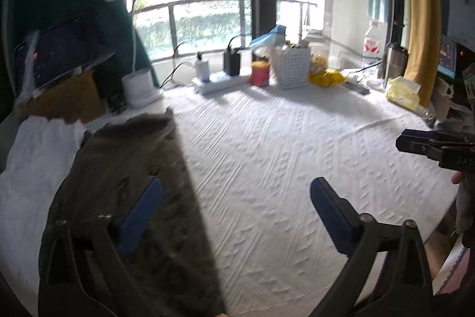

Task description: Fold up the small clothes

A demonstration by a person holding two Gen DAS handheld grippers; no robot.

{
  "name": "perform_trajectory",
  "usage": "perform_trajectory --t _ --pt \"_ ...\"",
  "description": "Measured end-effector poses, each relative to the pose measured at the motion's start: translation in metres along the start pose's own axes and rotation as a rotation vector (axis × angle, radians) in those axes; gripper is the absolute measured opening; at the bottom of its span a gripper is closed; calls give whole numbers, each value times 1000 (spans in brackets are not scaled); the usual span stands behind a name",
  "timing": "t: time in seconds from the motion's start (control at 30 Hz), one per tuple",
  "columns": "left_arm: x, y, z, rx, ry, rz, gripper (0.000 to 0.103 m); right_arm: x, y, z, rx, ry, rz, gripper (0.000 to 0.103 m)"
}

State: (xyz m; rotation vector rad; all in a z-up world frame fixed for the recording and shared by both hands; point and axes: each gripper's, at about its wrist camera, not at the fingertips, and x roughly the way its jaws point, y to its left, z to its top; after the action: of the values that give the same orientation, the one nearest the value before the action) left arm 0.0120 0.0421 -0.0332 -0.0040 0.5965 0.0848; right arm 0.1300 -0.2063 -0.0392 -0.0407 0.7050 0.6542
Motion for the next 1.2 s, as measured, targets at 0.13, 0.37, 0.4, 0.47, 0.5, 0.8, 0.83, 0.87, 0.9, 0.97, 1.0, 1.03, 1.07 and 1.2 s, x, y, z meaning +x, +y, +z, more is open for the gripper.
perform_trajectory --t 0.13,0.37,0.4,0.47,0.5,0.8,0.83,0.87,0.9,0.97,1.0,1.03,1.07,1.2 --pt "-4 -16 14 16 -41 -9 101 -18 -14 5 -7 -26 -37 67" --pt "-15 -33 41 31 -121 -61 101 -48 -37 15 0 -77 -97 71" --pt "-18 -34 44 36 -134 -61 101 -54 -41 18 4 -92 -108 71" --pt "-25 -35 52 45 -169 -62 101 -64 -45 22 8 -114 -126 71" --pt "-27 -35 55 50 -185 -61 101 -70 -48 24 7 -127 -138 72" --pt "-62 -32 85 85 -367 25 102 -120 -56 47 -26 -260 -259 72" --pt "-67 -30 89 78 -384 20 102 -127 -56 49 -27 -286 -271 72" --pt "-70 -28 93 73 -398 16 102 -134 -56 52 -28 -309 -280 72" --pt "-75 -26 96 65 -419 12 102 -143 -56 55 -28 -342 -289 72" --pt "-83 -22 101 55 -447 9 102 -157 -55 60 -28 -388 -303 72" --pt "-87 -20 103 49 -462 6 102 -164 -54 63 -31 -410 -311 72" --pt "-91 -18 105 41 -476 1 102 -170 -53 65 -35 -431 -316 72" --pt "-95 -15 106 32 -483 -4 102 -177 -51 67 -42 -453 -317 72" --pt "-107 -2 110 -15 -489 -38 102 -202 -41 71 -67 -552 -386 72"
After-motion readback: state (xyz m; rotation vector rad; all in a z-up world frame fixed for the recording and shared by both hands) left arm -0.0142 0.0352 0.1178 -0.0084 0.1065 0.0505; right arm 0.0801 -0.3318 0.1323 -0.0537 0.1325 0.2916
